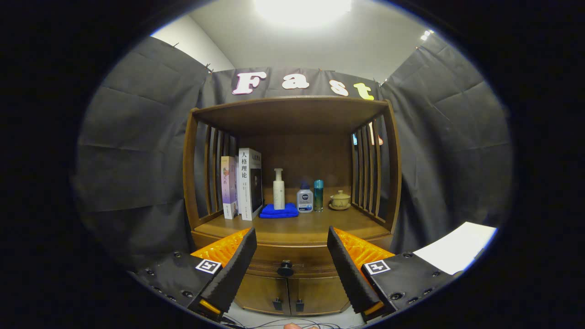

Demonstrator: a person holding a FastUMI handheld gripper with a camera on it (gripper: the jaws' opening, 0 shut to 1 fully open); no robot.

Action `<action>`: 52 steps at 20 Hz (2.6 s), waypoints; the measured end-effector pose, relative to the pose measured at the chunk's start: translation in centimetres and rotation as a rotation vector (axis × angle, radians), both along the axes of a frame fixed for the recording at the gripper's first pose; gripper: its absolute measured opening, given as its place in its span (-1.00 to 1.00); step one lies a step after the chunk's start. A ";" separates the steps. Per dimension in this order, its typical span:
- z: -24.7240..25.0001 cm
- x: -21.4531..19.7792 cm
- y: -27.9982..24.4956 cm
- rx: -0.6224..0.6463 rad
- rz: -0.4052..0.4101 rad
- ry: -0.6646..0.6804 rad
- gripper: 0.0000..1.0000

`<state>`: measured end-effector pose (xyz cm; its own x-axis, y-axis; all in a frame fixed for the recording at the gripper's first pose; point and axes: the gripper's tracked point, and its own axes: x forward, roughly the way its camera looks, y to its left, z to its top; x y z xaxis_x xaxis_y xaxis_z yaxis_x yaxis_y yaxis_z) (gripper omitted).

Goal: Pull open the drawer, take out the items inside it, and place them on the countertop above the cabinet.

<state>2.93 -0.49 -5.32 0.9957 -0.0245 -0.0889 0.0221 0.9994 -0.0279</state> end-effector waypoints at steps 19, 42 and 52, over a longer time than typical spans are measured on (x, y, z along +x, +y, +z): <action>-13.2 8.3 -1.1 0.073 0.006 0.230 0.94; -20.6 11.6 0.9 -0.033 0.010 0.346 0.56; -21.0 11.7 1.2 0.023 0.036 0.363 -0.33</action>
<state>14.63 0.76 -26.28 0.8996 0.0159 -0.4365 -0.0203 0.9998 -0.0054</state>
